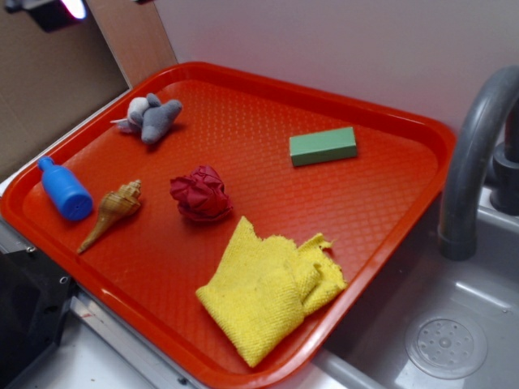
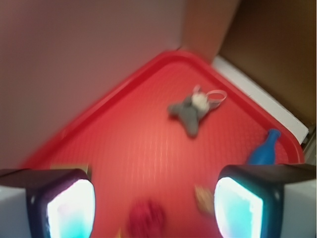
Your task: Grab the gray animal.
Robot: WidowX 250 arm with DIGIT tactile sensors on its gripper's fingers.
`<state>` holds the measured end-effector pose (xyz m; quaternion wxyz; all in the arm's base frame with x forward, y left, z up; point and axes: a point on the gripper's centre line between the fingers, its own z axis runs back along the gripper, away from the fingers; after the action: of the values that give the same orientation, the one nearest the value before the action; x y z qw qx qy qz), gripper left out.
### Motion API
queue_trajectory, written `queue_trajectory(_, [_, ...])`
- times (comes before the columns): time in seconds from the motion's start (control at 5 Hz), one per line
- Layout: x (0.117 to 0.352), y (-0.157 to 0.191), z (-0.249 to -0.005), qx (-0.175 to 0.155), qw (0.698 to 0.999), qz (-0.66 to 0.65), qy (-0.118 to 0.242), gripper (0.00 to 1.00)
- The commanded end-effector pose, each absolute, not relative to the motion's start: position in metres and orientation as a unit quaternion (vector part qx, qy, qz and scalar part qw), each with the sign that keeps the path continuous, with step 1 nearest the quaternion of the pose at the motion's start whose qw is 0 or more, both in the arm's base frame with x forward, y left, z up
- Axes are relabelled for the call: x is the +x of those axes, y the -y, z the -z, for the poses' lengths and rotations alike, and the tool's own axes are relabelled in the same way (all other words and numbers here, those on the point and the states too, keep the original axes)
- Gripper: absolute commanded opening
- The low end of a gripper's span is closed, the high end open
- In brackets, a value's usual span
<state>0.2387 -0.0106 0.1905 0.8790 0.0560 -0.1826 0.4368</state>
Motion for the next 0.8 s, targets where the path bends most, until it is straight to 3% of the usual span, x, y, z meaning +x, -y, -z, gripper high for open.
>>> queue_trajectory(0.0, [0.256,-0.042,-0.154,0.107,0.822,-0.529,0.179,1.0])
queue_trajectory(0.2, [0.252,-0.063,-0.133,0.139,0.816,-0.532,0.176,1.0])
queue_trajectory(0.6, [0.259,-0.085,-0.106,0.15,0.81,-0.542,0.164,1.0])
